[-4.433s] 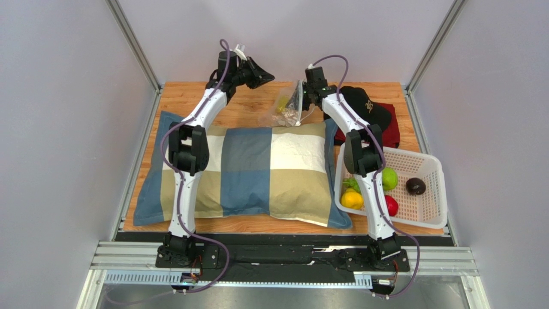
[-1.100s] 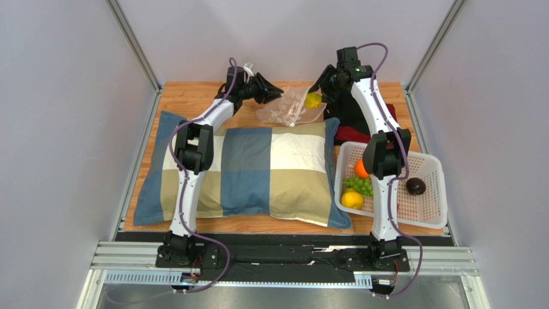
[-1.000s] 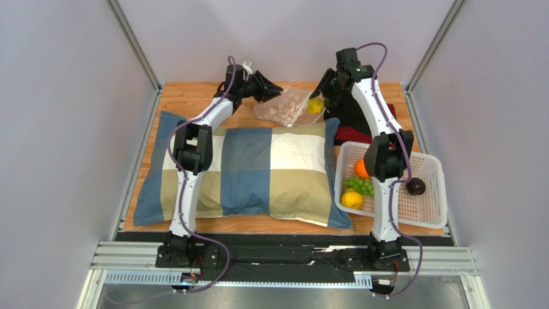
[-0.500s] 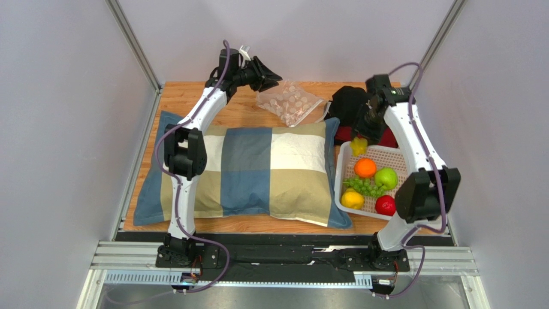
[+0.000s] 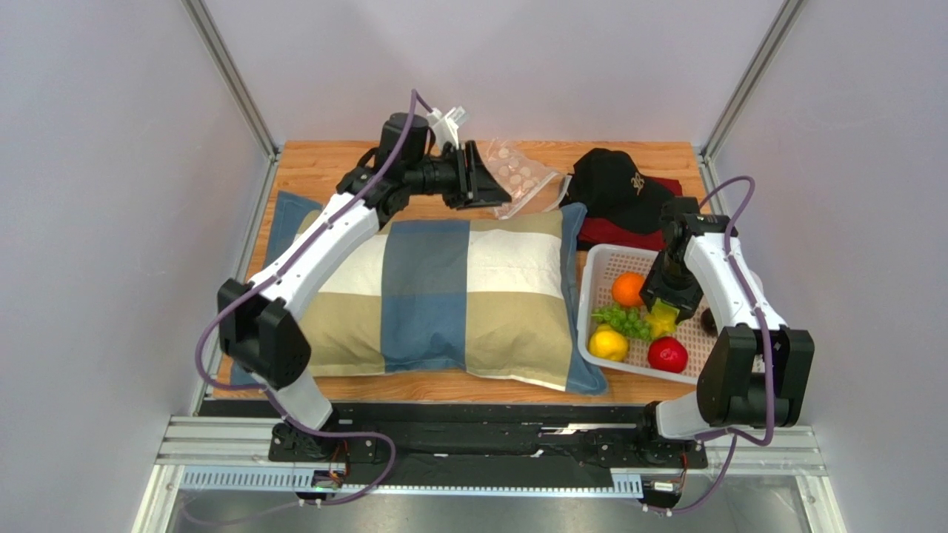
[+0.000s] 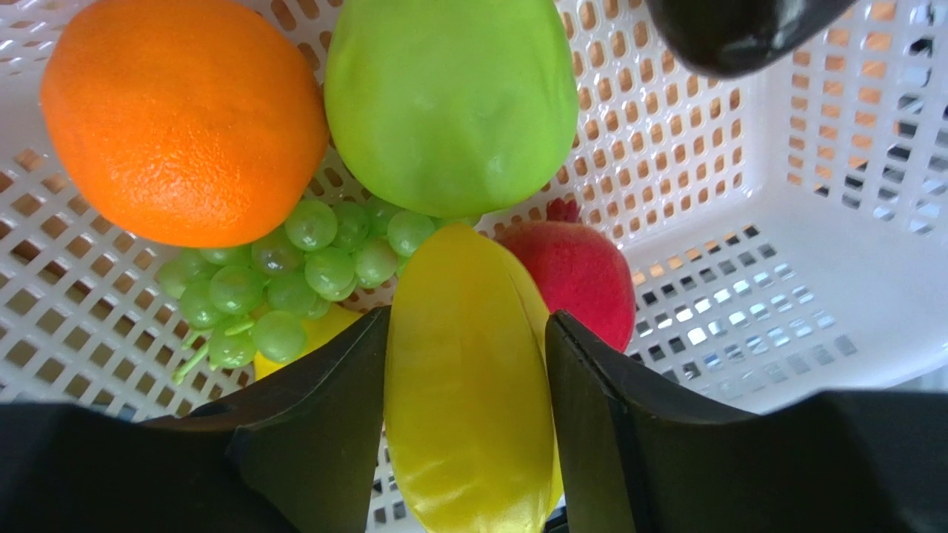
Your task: Open the zip-top bag and remove the fake food
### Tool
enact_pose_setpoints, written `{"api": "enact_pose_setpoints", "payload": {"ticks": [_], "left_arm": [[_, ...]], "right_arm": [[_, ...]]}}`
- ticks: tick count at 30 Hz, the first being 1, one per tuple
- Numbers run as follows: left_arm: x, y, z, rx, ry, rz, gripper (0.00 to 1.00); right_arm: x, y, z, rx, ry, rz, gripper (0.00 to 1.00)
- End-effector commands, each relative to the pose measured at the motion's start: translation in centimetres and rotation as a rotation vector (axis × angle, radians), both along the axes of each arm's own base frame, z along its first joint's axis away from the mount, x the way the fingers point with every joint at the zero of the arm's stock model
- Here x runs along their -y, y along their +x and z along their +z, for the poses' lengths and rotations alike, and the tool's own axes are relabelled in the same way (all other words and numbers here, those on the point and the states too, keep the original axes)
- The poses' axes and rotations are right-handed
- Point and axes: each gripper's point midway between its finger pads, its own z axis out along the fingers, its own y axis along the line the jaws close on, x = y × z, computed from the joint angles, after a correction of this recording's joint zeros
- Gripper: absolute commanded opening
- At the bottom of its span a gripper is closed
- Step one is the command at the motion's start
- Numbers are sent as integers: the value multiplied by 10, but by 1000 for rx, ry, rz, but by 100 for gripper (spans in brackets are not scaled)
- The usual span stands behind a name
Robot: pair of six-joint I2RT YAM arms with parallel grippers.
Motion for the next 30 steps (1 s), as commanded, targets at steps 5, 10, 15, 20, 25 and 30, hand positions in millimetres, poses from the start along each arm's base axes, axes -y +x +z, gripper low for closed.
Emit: {"api": "enact_pose_setpoints", "payload": {"ticks": [5,10,15,20,25,30], "left_arm": [[-21,-121,9,174,57,-202,54],[-50,-151,12,261,91,-166,61],[-77,-179,35,316,13,-64,69],[-117,-204,82,508,-127,115,76],[-158,-206,104,615,-81,302,81],[-189,-208,123,650,-84,451,88]], "right_arm": [[4,6,26,97,-30,33,98],[-36,-9,59,198,104,100,99],[-113,-16,133,564,427,203,100],[-133,-27,191,787,567,210,100],[-122,-39,233,961,527,240,100],[-104,-50,258,1060,456,212,100]]}}
